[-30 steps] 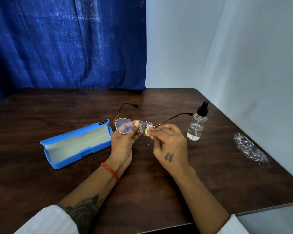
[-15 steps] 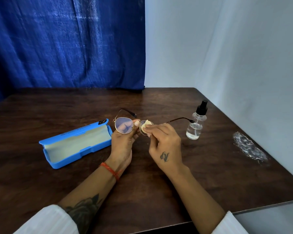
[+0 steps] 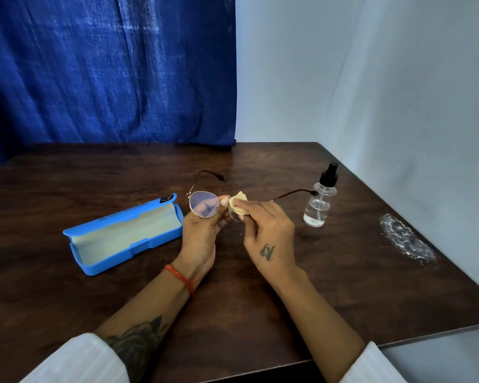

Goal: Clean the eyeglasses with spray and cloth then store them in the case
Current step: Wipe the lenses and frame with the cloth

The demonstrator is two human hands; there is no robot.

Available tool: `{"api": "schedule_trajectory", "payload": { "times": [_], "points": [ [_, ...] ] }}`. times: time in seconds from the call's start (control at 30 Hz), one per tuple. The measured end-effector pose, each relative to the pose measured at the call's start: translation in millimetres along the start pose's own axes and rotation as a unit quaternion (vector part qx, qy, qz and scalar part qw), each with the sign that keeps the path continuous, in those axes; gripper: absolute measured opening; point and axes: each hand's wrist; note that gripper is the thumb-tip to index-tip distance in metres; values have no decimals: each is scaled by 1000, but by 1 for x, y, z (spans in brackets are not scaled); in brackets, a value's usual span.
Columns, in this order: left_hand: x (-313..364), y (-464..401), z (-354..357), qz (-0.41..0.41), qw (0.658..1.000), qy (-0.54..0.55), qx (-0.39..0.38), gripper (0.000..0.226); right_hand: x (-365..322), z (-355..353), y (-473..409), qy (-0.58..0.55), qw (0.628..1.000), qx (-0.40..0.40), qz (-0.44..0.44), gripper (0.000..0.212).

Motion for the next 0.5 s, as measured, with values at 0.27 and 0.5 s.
{"api": "schedule_trajectory", "payload": {
  "times": [0.27,0.5],
  "points": [
    [-1,-2,0,5,1000,-20,21,21,4,2,2,76,997,17,5,35],
    [-1,1,0,14,1000,-27,2,15,3,8,-2,57,998,-19,-24,42]
  ]
}}
Point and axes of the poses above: each hand's wrist, its own y-axis away from the middle knuckle, its own z-axis out of the palm, x = y × z, and after that the axes turned 13 degrees about -x, right-handed
